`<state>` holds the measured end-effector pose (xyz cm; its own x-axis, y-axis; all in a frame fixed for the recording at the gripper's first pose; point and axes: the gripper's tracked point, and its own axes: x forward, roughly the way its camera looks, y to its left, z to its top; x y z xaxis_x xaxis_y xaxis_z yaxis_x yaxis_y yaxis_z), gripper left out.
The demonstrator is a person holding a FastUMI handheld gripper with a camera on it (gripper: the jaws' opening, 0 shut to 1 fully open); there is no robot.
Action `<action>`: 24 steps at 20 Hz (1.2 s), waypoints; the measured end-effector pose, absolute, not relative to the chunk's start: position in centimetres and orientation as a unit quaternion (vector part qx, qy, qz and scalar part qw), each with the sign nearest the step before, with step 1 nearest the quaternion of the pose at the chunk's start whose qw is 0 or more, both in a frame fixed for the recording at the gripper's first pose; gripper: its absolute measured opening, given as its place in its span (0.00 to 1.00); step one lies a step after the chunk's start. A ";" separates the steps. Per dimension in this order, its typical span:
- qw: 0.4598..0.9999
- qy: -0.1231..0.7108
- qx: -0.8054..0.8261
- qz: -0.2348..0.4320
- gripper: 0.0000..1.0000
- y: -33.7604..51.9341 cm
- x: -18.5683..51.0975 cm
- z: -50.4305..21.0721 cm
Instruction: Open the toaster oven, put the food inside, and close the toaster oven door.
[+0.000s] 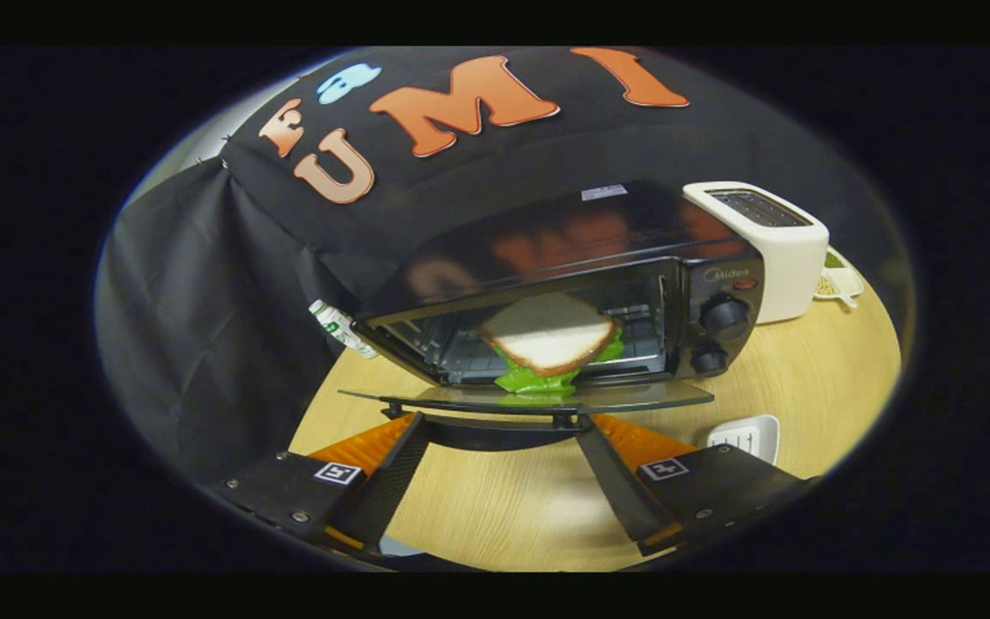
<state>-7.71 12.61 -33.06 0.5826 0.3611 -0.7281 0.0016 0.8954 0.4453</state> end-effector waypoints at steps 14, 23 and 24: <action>0.920 0.358 0.139 0.075 0.98 9.4 -1.6 -26.8; 0.979 0.156 0.127 0.026 0.98 2.5 1.9 -8.4; 0.983 0.133 0.122 0.020 0.98 1.7 1.8 -6.5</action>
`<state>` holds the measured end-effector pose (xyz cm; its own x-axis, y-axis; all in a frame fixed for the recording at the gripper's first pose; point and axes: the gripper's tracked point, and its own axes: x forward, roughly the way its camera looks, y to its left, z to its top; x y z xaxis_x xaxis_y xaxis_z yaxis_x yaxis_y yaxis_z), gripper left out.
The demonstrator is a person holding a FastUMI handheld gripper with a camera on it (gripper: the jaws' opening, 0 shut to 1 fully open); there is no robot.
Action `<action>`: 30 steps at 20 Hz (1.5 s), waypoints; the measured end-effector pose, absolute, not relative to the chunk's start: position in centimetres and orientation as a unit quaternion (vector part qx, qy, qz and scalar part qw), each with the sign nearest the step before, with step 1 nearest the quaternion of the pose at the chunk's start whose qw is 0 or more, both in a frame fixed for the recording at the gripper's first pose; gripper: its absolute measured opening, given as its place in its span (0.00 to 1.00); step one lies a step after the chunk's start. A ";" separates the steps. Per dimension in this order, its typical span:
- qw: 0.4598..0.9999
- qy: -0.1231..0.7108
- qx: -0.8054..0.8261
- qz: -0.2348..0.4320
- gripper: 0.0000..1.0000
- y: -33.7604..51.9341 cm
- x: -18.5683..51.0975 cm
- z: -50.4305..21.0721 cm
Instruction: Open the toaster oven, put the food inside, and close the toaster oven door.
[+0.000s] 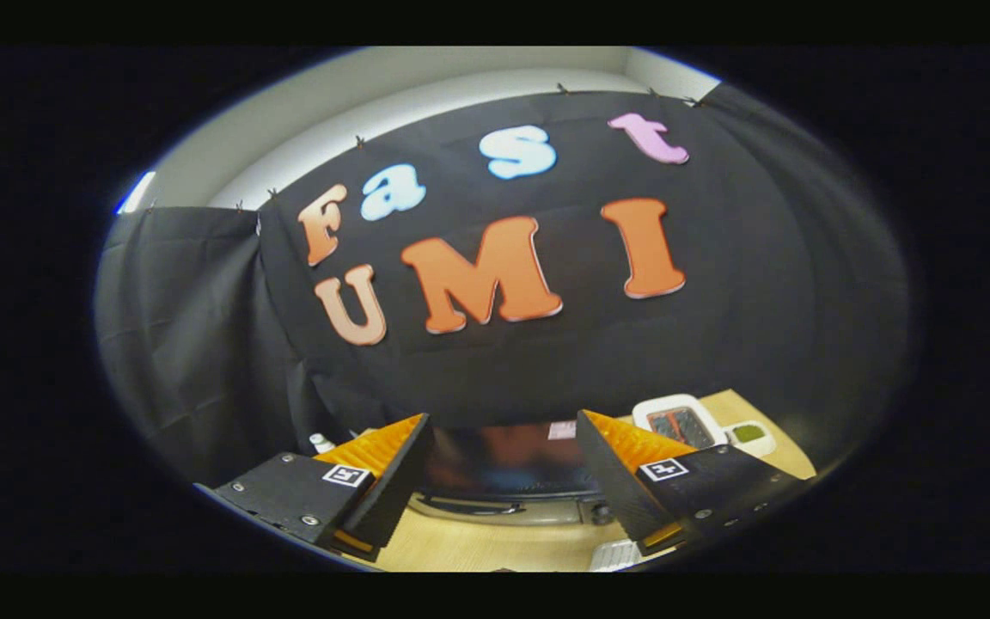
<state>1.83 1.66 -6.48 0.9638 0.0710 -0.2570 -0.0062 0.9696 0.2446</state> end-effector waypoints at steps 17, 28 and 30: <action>1.000 0.001 0.007 -0.030 0.98 -1.6 -0.3 7.5; 0.998 -0.060 -0.026 -0.019 0.99 -0.8 -0.9 9.5; 0.998 -0.062 -0.023 -0.016 0.99 -0.8 -0.9 9.4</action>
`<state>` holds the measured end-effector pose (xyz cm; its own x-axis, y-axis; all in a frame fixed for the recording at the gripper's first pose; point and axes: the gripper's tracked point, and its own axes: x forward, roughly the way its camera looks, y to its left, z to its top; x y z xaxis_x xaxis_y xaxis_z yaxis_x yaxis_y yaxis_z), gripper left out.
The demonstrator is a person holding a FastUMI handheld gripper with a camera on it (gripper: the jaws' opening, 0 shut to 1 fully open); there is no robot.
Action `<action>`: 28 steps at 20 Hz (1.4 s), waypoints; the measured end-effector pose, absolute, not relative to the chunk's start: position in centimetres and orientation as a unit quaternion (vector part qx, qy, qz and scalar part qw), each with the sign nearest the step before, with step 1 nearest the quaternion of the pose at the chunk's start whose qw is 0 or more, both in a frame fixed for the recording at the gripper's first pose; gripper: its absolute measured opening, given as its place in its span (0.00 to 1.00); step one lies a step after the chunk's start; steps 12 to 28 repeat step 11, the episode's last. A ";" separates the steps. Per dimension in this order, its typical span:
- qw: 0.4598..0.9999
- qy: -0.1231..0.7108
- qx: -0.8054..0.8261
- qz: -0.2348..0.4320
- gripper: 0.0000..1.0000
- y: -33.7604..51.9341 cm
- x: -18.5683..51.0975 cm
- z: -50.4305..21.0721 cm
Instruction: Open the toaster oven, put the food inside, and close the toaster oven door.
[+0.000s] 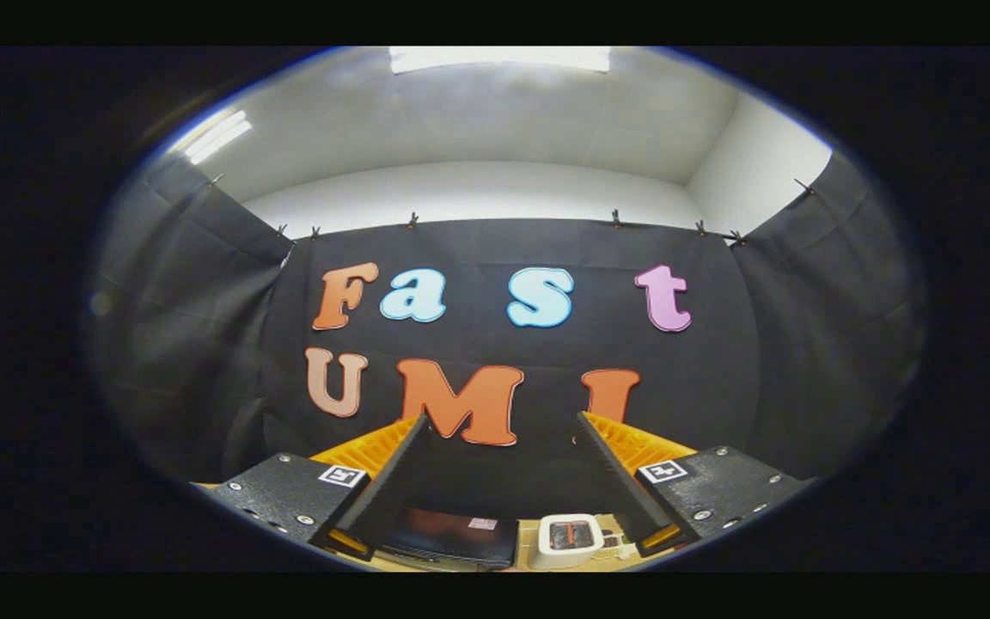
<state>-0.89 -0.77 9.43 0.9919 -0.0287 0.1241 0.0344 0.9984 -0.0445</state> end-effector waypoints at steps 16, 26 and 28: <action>0.997 -0.070 -0.028 -0.011 1.00 -0.9 -0.9 9.0; 0.997 -0.070 -0.028 -0.011 1.00 -0.9 -0.9 9.0; 0.997 -0.070 -0.028 -0.011 1.00 -0.9 -0.9 9.0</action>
